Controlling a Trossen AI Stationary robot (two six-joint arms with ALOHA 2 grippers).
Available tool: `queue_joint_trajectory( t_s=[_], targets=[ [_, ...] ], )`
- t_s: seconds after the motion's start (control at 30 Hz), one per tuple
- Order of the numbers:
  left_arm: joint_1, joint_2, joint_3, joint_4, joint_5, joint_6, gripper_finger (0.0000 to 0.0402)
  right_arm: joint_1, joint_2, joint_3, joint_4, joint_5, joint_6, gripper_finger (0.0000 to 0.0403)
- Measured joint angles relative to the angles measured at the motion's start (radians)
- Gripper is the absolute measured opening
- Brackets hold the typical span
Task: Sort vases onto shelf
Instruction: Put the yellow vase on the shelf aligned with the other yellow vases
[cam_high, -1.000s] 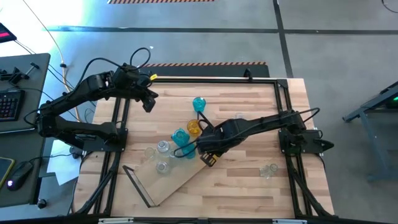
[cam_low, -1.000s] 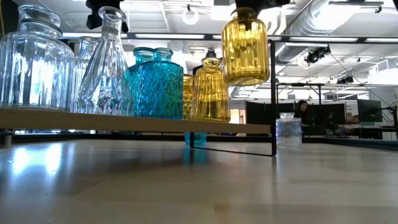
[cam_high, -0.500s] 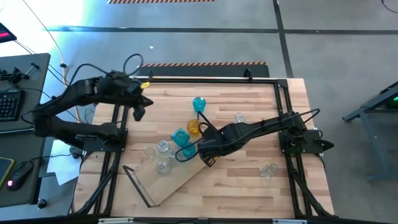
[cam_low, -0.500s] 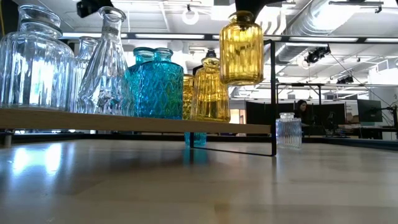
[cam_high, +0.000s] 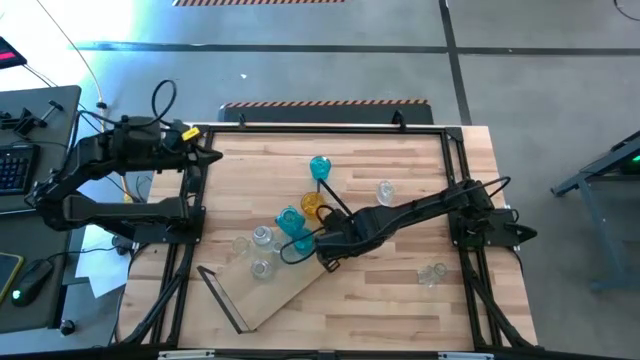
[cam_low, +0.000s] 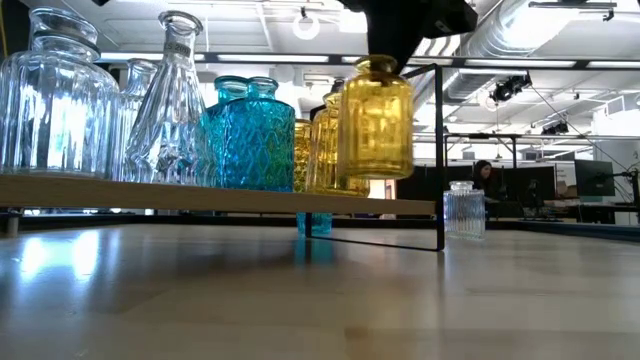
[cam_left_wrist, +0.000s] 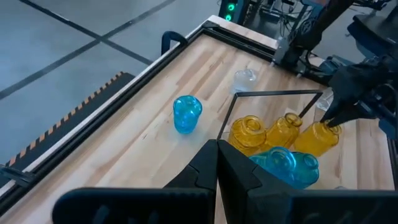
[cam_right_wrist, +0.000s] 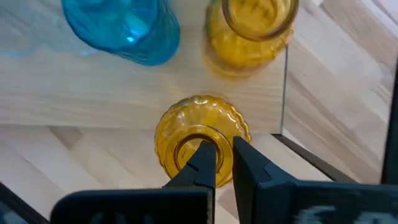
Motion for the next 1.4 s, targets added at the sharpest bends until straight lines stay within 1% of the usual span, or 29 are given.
queue_joint_trajectory(
  t_s=[0.07, 0.17, 0.43, 0.67, 1.17, 1.27, 1.4],
  targets=[
    [0.000, 0.000, 0.000, 0.000, 0.000, 0.001, 0.0000, -0.001, -0.001, -0.005, 0.008, 0.007, 0.019, 0.0004],
    [0.000, 0.001, 0.000, 0.000, 0.000, 0.008, 0.0000, -0.001, -0.001, -0.006, -0.034, 0.008, 0.037, 0.0004],
    [0.000, 0.001, 0.000, 0.000, 0.001, 0.017, 0.0000, -0.001, -0.001, -0.006, -0.081, 0.004, 0.034, 0.0004],
    [0.000, 0.001, 0.000, 0.000, 0.011, 0.020, 0.0000, -0.006, -0.001, -0.006, -0.115, 0.043, 0.030, 0.0004],
    [0.000, 0.001, 0.000, 0.000, 0.013, 0.025, 0.0000, -0.027, -0.001, -0.007, -0.101, 0.057, 0.011, 0.0004],
    [0.000, 0.001, 0.000, 0.000, 0.013, 0.025, 0.0000, -0.027, -0.001, -0.043, -0.046, 0.046, 0.014, 0.0004],
    [0.000, 0.001, 0.000, 0.000, 0.013, 0.026, 0.0000, -0.027, -0.007, -0.088, 0.019, 0.004, 0.017, 0.0004]
  ],
)
